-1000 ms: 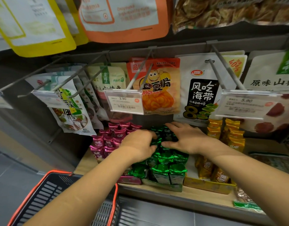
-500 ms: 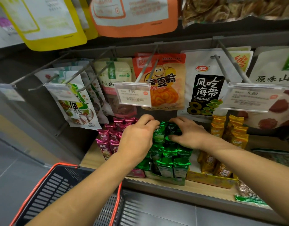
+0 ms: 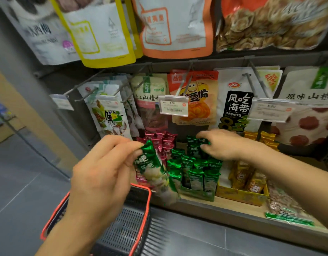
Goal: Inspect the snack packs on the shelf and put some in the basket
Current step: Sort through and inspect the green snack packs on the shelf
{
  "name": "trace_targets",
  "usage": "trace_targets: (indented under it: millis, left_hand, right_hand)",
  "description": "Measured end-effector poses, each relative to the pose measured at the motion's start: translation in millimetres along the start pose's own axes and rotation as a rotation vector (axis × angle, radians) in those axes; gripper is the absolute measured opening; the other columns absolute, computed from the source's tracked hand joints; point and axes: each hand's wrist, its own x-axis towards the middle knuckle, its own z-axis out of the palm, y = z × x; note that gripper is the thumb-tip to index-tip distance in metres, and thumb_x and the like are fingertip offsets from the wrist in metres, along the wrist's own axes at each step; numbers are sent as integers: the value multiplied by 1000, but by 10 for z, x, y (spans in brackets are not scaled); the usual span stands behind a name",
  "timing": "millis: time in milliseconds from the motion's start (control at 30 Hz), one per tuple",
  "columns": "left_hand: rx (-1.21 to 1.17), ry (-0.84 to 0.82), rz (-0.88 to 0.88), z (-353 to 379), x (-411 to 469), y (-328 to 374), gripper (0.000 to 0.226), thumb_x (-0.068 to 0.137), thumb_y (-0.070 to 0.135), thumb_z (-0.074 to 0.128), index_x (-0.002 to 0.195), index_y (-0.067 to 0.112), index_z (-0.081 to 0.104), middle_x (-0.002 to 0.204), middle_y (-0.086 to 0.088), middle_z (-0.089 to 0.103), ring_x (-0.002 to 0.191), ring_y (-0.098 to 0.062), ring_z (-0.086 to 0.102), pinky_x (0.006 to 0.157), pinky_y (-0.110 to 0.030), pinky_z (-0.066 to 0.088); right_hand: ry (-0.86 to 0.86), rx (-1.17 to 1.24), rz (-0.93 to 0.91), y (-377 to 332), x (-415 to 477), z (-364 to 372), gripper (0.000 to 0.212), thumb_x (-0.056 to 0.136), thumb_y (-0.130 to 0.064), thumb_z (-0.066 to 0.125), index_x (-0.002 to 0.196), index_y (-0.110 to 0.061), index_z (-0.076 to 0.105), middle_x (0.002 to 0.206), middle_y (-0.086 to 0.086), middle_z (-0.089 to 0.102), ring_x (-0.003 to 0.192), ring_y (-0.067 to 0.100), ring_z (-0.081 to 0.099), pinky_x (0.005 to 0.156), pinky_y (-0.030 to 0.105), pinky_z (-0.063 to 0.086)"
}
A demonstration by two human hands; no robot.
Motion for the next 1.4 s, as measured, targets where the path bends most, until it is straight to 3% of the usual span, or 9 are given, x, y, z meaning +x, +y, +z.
trace_targets:
  millis: [167,267,500,667,833,967,1100,1267,1400]
  left_hand:
    - [-365,-18,-266,109,-136,5,14,86,13,60,88,23,69,82,13,65,74,-5,61,67,-30,52]
    - [-482,-14,-334,151,-164,37,17,86,17,60,87,30,71,80,16,65,72,-6,62,66,-32,53]
    - [-852,-50,-760,188,-145,73,23,83,15,71,73,35,76,62,10,67,49,0,52,50,-15,45]
    - [-1270,-91,-1017,167,-149,20,16,73,29,68,62,19,71,52,8,52,42,-1,38,39,-13,33]
    - [-1427,-172,-1101,178,-157,-84,16,78,24,65,65,16,65,52,8,48,39,0,35,34,-12,30]
    - [-1256,-316,-951,182,-180,-152,22,78,41,67,69,21,70,63,2,60,50,-6,48,43,-16,38]
    - [-1053,-353,-856,214,-208,-94,33,70,57,76,85,28,72,85,4,70,74,-9,63,60,-27,52]
    - [-975,-318,-908,282,-212,-34,3,81,31,73,84,29,73,83,3,74,78,-12,70,71,-28,58]
    - [-991,-291,-947,322,-208,-27,7,85,23,69,82,25,75,84,-1,75,82,-14,70,77,-30,59]
  right_hand:
    - [-258,607,-177,-629,-655,-240,51,95,-57,38,135,-31,54,136,-15,56,121,0,52,103,19,36]
    - [-285,972,-153,-966,-998,-154,38,83,-69,33,97,-57,67,104,-37,65,98,-19,58,82,1,42]
    - [-45,1213,-45,-1319,-1229,186,59,87,-72,26,69,-36,70,68,0,70,60,9,65,57,19,50]
    - [-4,1103,-99,-1331,-1154,183,58,93,-69,20,63,-49,66,63,-25,65,58,-14,58,74,23,41]
    - [-73,1079,-57,-1311,-1082,164,54,91,-72,24,67,-42,62,60,-28,61,56,-16,54,76,20,39]
    - [24,948,-99,-1261,-1097,189,65,96,-63,26,108,-14,66,109,-1,71,106,12,63,101,38,44]
    - [148,760,-65,-1256,-1141,208,59,91,-65,25,93,-13,53,79,-1,56,76,17,52,80,46,44]
    - [161,616,-43,-1253,-1154,259,36,100,-52,27,105,-22,47,75,-5,53,68,15,50,66,39,41]
    - [151,578,-50,-1214,-1142,262,32,103,-42,30,118,-20,48,78,-3,53,71,16,49,65,36,39]
